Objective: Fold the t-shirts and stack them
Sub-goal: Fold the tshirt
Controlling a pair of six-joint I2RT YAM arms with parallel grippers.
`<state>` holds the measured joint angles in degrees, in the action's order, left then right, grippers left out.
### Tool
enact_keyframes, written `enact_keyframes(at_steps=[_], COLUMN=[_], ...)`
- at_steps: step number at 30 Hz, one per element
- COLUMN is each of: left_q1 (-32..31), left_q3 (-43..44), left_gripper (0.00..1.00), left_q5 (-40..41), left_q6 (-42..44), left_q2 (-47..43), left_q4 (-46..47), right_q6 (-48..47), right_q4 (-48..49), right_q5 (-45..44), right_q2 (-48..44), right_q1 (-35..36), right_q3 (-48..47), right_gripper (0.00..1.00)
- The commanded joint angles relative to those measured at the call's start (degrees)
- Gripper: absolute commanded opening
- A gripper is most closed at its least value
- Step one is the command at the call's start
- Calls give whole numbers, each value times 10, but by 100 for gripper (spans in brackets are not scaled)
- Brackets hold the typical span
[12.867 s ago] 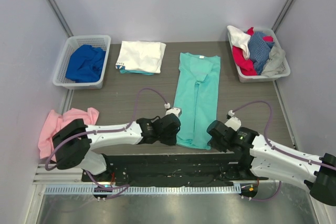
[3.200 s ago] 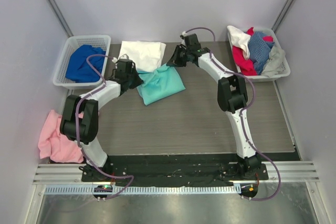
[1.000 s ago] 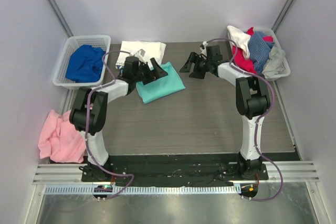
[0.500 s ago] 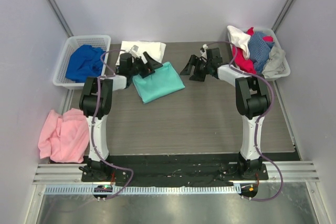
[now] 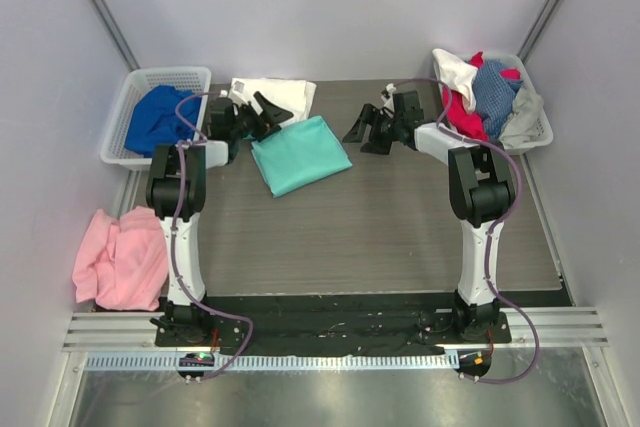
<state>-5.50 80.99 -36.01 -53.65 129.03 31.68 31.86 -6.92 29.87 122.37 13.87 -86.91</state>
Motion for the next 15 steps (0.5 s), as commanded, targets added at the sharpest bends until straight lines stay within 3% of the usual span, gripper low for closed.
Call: enact_keyframes(at_steps=[1,8,15], left_q1=[1,0,-12], left_q3=[12,-41,-156], left_gripper=[88,89,89], left_q5=[-16,20,56], left_q6=[1,49,74], left_q2=[-64,-201,-282], left_q4=[18,-53,-81], right_q6=[-1,-36,2], right_q4=[19,-32,31], right_q5=[-14,1,90], right_q2=[-41,6,72], right_q1=[4,36,76], right_q3=[-43,-191,-222], right_gripper=[81,82,83])
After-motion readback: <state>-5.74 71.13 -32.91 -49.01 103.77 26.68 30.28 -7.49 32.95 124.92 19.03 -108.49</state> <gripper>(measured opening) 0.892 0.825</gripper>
